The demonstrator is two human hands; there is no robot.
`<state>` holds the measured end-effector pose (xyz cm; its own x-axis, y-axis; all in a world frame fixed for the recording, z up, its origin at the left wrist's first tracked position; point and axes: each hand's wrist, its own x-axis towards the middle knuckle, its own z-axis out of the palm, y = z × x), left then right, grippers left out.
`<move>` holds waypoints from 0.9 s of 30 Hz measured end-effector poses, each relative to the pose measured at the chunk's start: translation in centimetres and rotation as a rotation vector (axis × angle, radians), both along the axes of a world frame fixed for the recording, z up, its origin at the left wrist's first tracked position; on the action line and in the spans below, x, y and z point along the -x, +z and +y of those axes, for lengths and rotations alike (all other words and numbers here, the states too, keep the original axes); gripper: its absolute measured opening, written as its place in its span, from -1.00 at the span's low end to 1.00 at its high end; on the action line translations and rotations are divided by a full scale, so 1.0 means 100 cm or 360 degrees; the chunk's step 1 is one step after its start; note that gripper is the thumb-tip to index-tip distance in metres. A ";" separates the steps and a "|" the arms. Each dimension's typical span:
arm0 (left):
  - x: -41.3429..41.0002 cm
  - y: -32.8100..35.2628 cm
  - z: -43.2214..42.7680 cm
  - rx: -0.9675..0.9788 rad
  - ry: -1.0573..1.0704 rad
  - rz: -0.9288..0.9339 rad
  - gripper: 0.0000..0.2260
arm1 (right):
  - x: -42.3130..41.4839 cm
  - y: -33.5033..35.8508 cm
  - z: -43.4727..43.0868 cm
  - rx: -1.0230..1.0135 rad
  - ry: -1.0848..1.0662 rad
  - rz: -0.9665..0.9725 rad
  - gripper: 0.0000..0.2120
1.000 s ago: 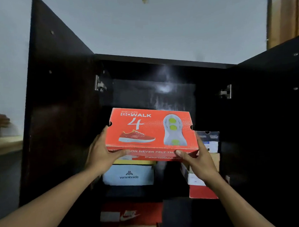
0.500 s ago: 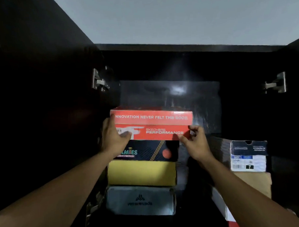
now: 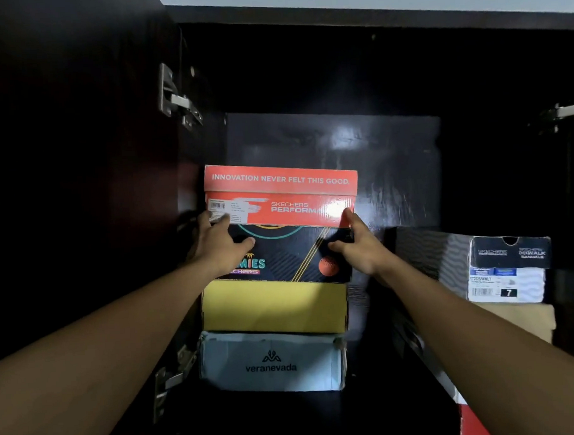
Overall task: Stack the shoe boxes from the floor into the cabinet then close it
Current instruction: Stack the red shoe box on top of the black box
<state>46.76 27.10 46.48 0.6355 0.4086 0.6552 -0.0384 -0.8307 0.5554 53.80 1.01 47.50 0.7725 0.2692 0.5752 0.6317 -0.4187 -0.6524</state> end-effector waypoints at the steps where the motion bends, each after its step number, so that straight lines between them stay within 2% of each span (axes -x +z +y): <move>1: -0.004 0.001 0.002 -0.0005 0.0002 0.0070 -0.26 | -0.006 -0.001 0.003 0.0032 -0.0005 0.0010 -0.33; 5: -0.013 -0.002 0.007 -0.0008 -0.0014 0.0167 -0.22 | -0.017 -0.002 0.008 0.0072 -0.0004 0.0063 -0.22; 10: 0.001 -0.006 -0.002 -0.0039 -0.0015 0.0135 -0.18 | -0.004 -0.007 -0.001 -0.0023 -0.0028 -0.0017 -0.24; 13: 0.018 -0.014 -0.015 -0.0049 -0.0087 0.0096 -0.16 | 0.029 -0.018 -0.013 -0.0020 -0.0068 -0.0045 -0.22; 19: 0.067 -0.012 -0.070 -0.0082 -0.0391 0.0170 -0.11 | 0.108 -0.024 -0.071 0.0202 -0.0188 0.0002 -0.17; 27: 0.160 -0.027 -0.202 -0.0174 -0.0812 0.0268 -0.13 | 0.254 -0.037 -0.193 0.0296 -0.0500 0.0115 -0.18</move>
<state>30.74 6.92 43.73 0.8350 -0.0438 0.5484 -0.3694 -0.7833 0.4999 28.39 -18.27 43.78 0.8707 0.1071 0.4800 0.4087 -0.7004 -0.5851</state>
